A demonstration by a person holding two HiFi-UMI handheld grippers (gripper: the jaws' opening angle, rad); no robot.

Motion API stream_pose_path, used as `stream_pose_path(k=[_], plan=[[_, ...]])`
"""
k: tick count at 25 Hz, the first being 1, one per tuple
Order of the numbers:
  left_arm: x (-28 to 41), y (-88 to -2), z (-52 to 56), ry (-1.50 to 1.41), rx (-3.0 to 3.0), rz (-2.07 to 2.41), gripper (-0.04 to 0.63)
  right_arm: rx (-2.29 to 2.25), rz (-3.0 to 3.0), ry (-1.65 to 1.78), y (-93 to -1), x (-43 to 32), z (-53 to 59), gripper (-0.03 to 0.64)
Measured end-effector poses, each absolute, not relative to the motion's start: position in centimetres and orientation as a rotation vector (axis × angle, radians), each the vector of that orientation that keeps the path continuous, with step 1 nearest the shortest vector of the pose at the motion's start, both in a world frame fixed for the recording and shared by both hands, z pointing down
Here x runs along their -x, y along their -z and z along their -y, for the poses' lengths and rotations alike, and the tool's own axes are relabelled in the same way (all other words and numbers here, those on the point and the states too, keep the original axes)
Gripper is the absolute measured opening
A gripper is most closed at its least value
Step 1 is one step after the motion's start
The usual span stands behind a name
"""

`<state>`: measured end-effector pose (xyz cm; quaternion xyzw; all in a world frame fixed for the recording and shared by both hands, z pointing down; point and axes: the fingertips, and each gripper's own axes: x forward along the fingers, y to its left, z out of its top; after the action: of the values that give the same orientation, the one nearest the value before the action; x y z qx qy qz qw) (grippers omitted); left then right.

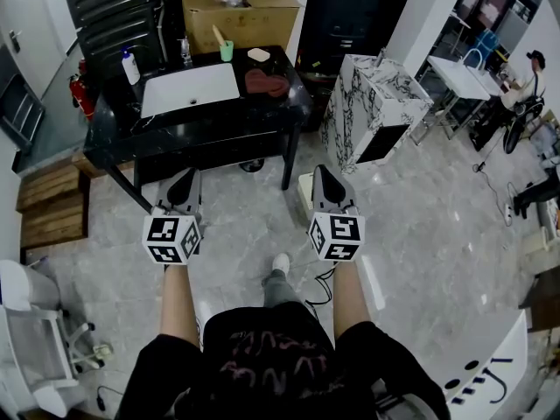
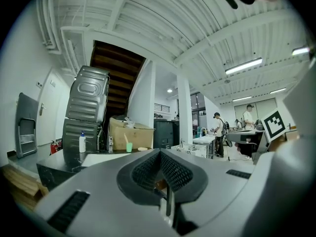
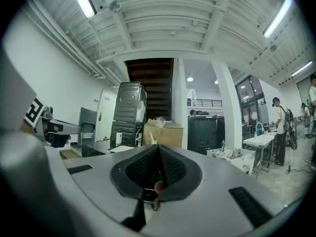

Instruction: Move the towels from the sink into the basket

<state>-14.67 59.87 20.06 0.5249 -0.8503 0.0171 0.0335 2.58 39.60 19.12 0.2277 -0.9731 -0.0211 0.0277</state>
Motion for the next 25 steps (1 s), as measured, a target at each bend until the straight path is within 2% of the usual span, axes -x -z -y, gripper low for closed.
stream_pose_path(k=[11,25], plan=[[21.0,-21.8,-53.5,-0.090,-1.607,2.581,0.009,-0.708,2.993,0.034,-20.7,4.2,-33.3,0.015],[30.9,-23.8,-38.0,-0.132,-1.571,2.525,0.009,-0.637,2.961,-0.008,-23.1,15.5,-18.2,0.015]])
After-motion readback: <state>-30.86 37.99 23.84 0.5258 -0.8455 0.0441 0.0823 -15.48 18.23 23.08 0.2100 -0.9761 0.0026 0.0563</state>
